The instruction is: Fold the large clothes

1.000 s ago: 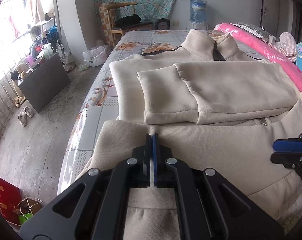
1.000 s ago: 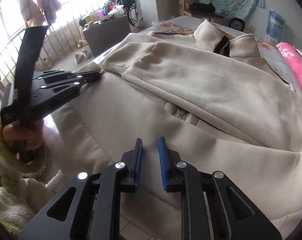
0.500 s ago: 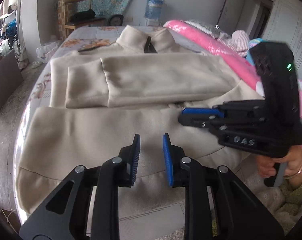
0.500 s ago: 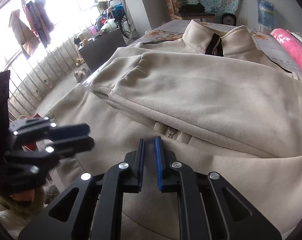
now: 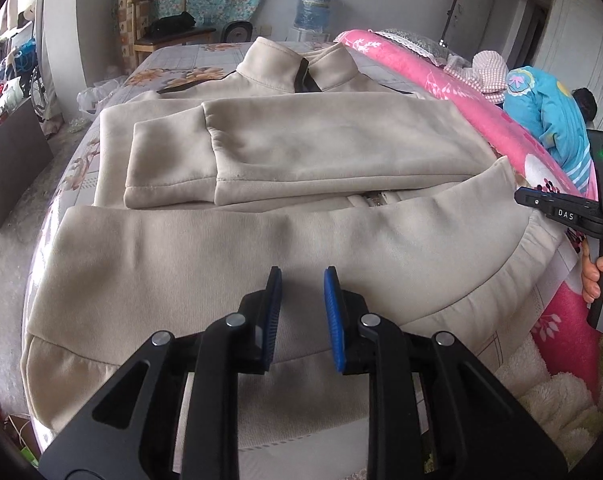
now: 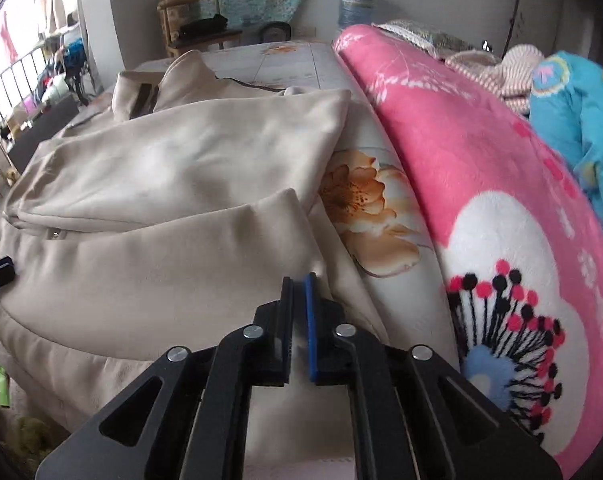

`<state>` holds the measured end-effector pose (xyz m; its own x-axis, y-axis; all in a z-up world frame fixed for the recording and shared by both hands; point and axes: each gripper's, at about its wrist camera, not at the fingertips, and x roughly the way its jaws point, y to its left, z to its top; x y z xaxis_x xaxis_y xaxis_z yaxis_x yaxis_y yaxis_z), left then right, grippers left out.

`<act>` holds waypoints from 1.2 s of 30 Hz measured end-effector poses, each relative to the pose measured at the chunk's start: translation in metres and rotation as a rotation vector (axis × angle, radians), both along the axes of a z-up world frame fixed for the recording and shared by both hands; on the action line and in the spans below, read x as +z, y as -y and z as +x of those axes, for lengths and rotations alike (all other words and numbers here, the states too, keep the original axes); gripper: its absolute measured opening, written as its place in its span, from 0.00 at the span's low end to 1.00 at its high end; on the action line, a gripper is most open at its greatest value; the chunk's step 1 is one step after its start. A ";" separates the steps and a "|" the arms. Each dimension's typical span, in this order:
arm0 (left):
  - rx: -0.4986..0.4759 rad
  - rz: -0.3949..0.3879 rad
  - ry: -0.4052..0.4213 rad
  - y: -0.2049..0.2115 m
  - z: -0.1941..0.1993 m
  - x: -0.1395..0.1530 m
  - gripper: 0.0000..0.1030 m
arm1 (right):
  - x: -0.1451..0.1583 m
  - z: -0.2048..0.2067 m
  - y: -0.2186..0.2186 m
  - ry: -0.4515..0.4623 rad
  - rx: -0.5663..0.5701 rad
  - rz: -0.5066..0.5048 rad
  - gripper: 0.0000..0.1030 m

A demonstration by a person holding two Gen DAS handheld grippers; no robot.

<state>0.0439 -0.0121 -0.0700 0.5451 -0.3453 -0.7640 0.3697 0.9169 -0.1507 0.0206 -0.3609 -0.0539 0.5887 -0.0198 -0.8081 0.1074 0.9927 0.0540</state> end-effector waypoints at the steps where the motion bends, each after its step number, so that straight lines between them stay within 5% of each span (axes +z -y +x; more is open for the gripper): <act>1: 0.000 0.001 0.000 0.000 0.000 0.000 0.20 | 0.000 -0.001 0.006 0.004 -0.009 0.037 0.02; 5: 0.000 0.001 -0.001 0.000 0.000 0.000 0.20 | 0.016 -0.005 -0.008 0.018 -0.004 0.009 0.07; 11: 0.000 0.000 0.000 0.000 0.000 0.000 0.20 | 0.036 -0.041 -0.043 0.081 0.165 0.013 0.24; 14: 0.000 -0.008 -0.006 -0.001 0.001 0.000 0.20 | 0.004 -0.039 -0.036 -0.044 0.092 -0.059 0.27; 18: -0.008 -0.031 -0.005 -0.008 -0.002 0.012 0.20 | 0.014 -0.046 -0.032 -0.015 0.061 -0.010 0.30; 22: -0.125 -0.123 0.017 -0.009 -0.023 0.033 0.21 | 0.041 -0.055 -0.059 0.062 0.172 0.024 0.41; 25: -0.169 -0.090 -0.016 0.004 -0.034 0.024 0.30 | 0.045 -0.056 -0.093 0.082 0.292 0.029 0.47; 28: -0.119 -0.016 -0.054 0.014 -0.034 0.003 0.34 | 0.034 -0.051 -0.125 0.065 0.372 0.033 0.49; 32: -0.089 -0.032 -0.041 0.012 -0.037 0.005 0.35 | 0.000 -0.036 -0.155 -0.042 0.397 -0.038 0.52; 36: -0.027 -0.040 0.016 -0.013 -0.042 0.023 0.36 | 0.008 -0.042 -0.159 -0.016 0.425 -0.107 0.54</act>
<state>0.0020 0.0014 -0.0469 0.5472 -0.3904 -0.7404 0.3968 0.8998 -0.1812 -0.0215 -0.2020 -0.0454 0.5504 0.1375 -0.8235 -0.3119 0.9488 -0.0501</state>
